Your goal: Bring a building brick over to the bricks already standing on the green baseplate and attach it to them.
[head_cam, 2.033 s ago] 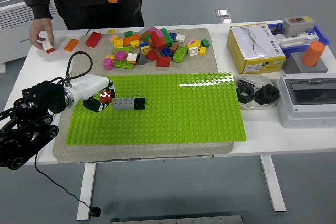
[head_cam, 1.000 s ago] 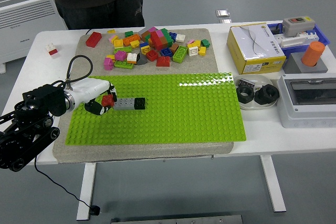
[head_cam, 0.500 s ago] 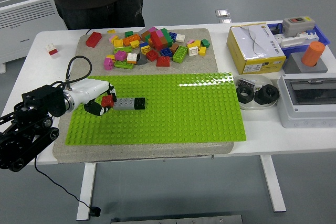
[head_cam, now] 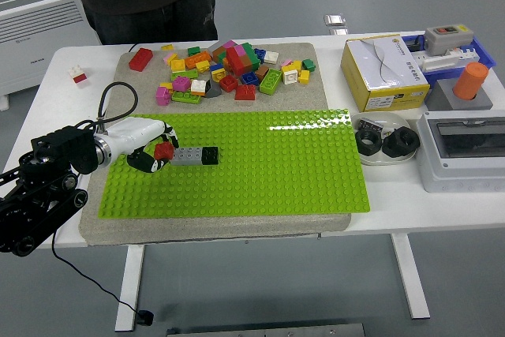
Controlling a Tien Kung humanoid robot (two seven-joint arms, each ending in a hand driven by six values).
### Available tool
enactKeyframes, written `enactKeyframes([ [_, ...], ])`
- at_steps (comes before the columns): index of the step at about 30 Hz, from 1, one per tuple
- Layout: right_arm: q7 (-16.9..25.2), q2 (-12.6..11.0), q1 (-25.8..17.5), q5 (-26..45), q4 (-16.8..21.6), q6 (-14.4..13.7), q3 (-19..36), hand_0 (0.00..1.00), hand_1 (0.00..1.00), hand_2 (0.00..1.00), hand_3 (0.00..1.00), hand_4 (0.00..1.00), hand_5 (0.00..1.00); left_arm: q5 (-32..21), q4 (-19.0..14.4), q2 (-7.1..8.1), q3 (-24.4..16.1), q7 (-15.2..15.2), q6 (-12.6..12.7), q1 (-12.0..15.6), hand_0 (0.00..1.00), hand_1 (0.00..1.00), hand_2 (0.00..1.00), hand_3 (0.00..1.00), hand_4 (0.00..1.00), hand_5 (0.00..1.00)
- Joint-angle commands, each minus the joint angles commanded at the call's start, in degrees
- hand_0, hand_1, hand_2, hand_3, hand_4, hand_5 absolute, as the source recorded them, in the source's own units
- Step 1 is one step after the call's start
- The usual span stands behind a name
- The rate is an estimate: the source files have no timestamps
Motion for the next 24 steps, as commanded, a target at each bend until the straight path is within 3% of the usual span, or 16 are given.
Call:
enactKeyframes([
  [1, 0.00, 0.00, 0.01, 0.02, 0.00, 0.00, -0.02, 0.702, 0.610, 0.752, 0.872, 0.929, 0.998, 0.00, 0.00, 0.01, 0.00, -0.01, -0.04, 0.00, 0.079, 0.119, 0.697, 0.716, 0.459, 0.002],
  [2, 0.00, 0.00, 0.01, 0.03, 0.00, 0.00, -0.05, 0.704, 0.610, 0.751, 0.871, 0.929, 0.998, -0.01, 0.00, 0.01, -0.01, -0.03, -0.07, 0.01, 0.085, 0.128, 0.732, 0.746, 0.559, 0.002],
  [7, 0.00, 0.03, 0.04, 0.11, 0.00, 0.00, -0.09, 0.704, 0.610, 0.751, 0.871, 0.929, 0.998, 0.06, 0.05, -0.02, -0.08, -0.23, -0.01, -0.02, 0.085, 0.128, 0.732, 0.746, 0.559, 0.002],
  [8, 0.00, 0.03, 0.04, 0.13, 0.00, 0.01, -0.10, 0.704, 0.610, 0.752, 0.870, 0.931, 0.998, 0.08, 0.07, -0.03, -0.09, -0.27, 0.01, -0.03, 0.086, 0.133, 0.744, 0.746, 0.615, 0.002],
  [24, 0.00, 0.08, 0.03, 0.45, 0.00, -0.05, -0.40, 0.704, 0.609, 0.751, 0.870, 0.929, 0.998, 0.41, 0.20, -0.10, 0.06, -0.58, -0.29, -0.01, 0.091, 0.136, 0.748, 0.745, 0.606, 0.002],
])
